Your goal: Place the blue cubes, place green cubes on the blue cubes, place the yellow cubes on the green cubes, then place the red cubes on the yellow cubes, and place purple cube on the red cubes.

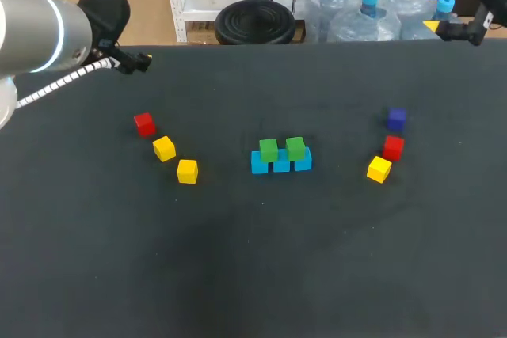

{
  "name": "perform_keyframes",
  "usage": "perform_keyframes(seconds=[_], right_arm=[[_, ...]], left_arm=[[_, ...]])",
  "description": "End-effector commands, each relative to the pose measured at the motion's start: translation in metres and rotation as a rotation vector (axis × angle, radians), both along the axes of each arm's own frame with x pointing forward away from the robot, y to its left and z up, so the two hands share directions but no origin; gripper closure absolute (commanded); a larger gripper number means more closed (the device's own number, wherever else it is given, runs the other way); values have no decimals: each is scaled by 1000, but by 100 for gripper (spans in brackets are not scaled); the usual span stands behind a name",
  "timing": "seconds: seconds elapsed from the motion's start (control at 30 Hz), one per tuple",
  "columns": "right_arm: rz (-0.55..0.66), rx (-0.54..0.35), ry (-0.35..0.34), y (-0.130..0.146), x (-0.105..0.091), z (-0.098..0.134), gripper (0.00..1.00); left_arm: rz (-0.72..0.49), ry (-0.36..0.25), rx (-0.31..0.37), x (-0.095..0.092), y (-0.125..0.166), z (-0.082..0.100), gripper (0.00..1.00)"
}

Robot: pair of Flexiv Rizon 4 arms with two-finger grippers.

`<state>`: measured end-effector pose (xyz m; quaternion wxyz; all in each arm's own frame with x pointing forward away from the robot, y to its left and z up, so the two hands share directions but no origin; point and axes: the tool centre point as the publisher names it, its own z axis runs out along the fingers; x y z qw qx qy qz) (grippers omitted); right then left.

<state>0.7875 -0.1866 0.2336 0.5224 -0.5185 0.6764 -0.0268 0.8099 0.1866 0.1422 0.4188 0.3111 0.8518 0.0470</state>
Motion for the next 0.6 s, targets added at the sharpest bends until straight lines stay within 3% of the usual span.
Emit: perform_keyframes(seconds=[0.03, 0.13, 0.23, 0.3, 0.47, 0.6], right_arm=[[-380, 40, -398, 3, -3, -1, 0], [-380, 40, -398, 3, -3, -1, 0], [-380, 40, -398, 3, -3, -1, 0], [-380, 40, -398, 3, -3, -1, 0], [-380, 40, -398, 3, -3, -1, 0], [-380, 40, -398, 3, -3, -1, 0]], left_arm=[[-16, 22, 54, 0, 6, 9, 0], [-92, 47, 146, -5, 13, 27, 0], [-193, 59, 310, -12, 14, 42, 0], [-301, 99, 424, -17, 10, 47, 0], [-609, 235, 600, -37, -4, 30, 0], [-791, 327, 682, -52, -11, 7, 0]])
